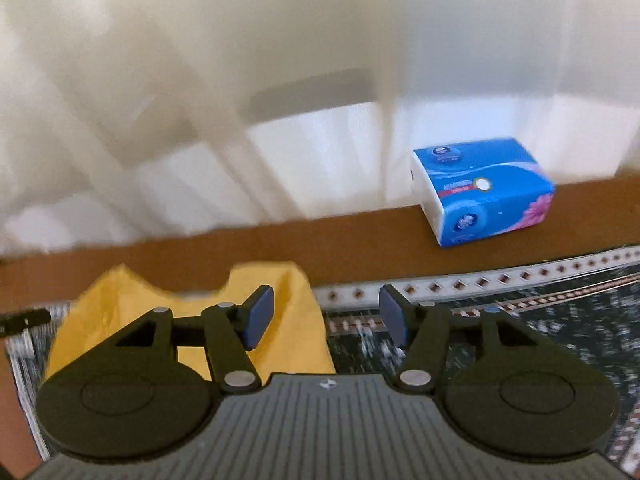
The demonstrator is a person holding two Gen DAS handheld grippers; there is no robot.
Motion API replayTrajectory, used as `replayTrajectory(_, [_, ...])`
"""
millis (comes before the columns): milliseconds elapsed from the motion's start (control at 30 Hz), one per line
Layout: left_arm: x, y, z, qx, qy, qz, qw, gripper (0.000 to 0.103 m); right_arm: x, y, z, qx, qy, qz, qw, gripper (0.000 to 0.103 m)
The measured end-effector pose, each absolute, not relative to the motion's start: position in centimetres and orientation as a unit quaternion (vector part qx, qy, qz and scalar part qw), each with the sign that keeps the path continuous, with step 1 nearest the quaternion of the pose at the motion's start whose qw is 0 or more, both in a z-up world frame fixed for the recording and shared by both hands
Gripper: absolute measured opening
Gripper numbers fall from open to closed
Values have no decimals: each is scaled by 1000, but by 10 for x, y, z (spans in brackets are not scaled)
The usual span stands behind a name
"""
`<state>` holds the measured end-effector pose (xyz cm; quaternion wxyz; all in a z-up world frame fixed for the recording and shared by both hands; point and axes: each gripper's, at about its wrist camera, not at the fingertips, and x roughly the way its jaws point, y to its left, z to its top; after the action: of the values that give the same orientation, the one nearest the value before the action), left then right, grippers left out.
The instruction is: Fold clothes
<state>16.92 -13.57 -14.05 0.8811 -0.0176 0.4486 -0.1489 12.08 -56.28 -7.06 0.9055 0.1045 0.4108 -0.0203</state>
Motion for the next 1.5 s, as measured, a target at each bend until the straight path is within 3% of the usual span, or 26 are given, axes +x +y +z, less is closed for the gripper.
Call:
replayTrajectory(333, [128, -163, -156, 29, 471, -163, 867, 77, 54, -510, -109, -119, 439, 99, 885, 60])
replayTrajectory(500, [128, -179, -160, 55, 476, -175, 860, 77, 52, -495, -121, -147, 436, 142, 877, 59])
replayTrajectory(600, [132, -183, -166, 62, 487, -171, 855, 72, 56, -489, -129, -148, 442, 155, 871, 58])
replayTrajectory(667, [134, -183, -168, 56, 492, -172, 852, 63, 59, -488, -134, -146, 445, 156, 870, 54])
replayTrajectory(700, [135, -183, -169, 53, 495, -173, 850, 51, 60, -488, -136, -145, 447, 156, 869, 53])
replayTrajectory(733, [137, -182, -170, 49, 498, -173, 848, 28, 62, -488, -138, -143, 448, 157, 868, 49])
replayTrajectory(800, [141, -176, -168, 33, 502, -173, 847, 6, 64, -489, -139, -134, 452, 157, 868, 31])
replayTrajectory(833, [143, -173, -167, 25, 503, -173, 847, 2, 66, -492, -139, -128, 455, 156, 867, 18])
replayTrajectory(867, [145, -169, -165, 16, 504, -174, 846, 1, 67, -494, -138, -121, 458, 155, 867, 10])
replayTrajectory(967, [154, -160, -155, 14, 494, -163, 854, 0, 67, -505, -127, -101, 450, 145, 876, 2])
replayTrajectory(1233, [184, -140, -151, 30, 492, -121, 862, 0, 90, -572, -91, -44, 410, 39, 910, 1])
replayTrajectory(1500, [194, -140, -171, 46, 513, -111, 850, 0, 119, -633, -111, 28, 443, -49, 895, 1])
